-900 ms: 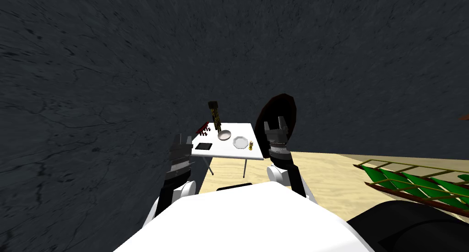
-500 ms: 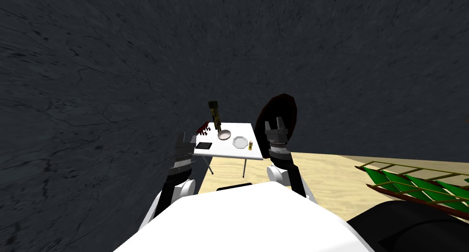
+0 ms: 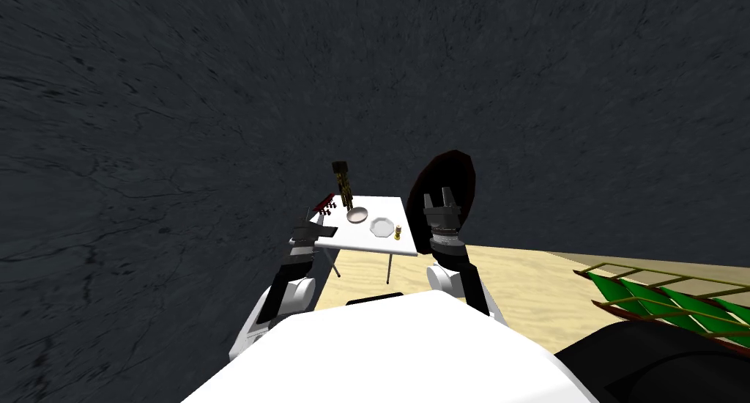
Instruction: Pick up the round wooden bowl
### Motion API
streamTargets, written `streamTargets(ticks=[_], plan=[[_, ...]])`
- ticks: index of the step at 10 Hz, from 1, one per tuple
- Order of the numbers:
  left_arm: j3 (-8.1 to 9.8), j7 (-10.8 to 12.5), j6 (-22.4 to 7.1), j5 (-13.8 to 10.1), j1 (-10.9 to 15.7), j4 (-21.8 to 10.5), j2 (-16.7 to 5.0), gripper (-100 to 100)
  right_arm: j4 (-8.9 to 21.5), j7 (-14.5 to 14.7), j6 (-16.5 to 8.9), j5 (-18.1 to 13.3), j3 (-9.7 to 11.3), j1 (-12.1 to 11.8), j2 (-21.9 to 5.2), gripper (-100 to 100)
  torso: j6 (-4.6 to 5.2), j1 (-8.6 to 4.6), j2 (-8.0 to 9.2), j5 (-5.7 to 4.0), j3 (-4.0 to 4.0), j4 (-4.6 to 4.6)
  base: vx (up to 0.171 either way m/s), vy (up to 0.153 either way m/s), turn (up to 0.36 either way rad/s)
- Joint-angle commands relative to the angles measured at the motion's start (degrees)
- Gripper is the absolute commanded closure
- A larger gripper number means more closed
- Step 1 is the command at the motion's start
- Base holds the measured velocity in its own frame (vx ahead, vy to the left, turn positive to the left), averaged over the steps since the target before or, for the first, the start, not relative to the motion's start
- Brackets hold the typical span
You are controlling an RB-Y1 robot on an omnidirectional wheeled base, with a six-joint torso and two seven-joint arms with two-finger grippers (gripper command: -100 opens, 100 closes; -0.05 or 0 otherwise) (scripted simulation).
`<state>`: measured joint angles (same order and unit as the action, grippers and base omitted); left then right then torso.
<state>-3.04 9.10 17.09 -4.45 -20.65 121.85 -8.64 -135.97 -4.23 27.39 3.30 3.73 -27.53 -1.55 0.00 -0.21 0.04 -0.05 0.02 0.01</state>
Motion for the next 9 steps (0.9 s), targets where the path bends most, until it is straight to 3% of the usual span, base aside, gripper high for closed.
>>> streamTargets(ticks=[1, 4, 6, 9], plan=[[-0.49, 0.7, -2.9, -1.2, 2.2, -1.0, -1.3, -100, 0.0, 0.0, 0.0, 0.0, 0.0, 0.0, 0.0, 0, 0.00, 0.00, 0.00, 0.00, 0.00, 0.00, -0.018, -0.041, 0.028], [-0.95, 1.3, -5.4, -2.3, 4.3, -2.5, -2.3, -100, 0.0, 0.0, 0.0, 0.0, 0.0, 0.0, 0.0, 0, 0.00, 0.07, -0.02, 0.02, -0.01, -0.01, -0.011, -0.034, 0.024], [-1.88, 2.5, -9.2, -4.5, 8.4, -5.7, -4.1, -100, 0.0, 0.0, 0.0, 0.0, 0.0, 0.0, 0.0, 0, 0.00, 0.04, -0.01, 0.01, -0.01, 0.00, -0.025, -0.059, 0.040], [-2.33, 3.2, -13.2, -5.6, 11.3, -7.5, -4.8, -100, 0.0, 0.0, 0.0, 0.0, 0.0, 0.0, 0.0, 0, 0.00, 0.04, -0.03, 0.01, -0.02, -0.01, -0.015, -0.043, 0.022]])
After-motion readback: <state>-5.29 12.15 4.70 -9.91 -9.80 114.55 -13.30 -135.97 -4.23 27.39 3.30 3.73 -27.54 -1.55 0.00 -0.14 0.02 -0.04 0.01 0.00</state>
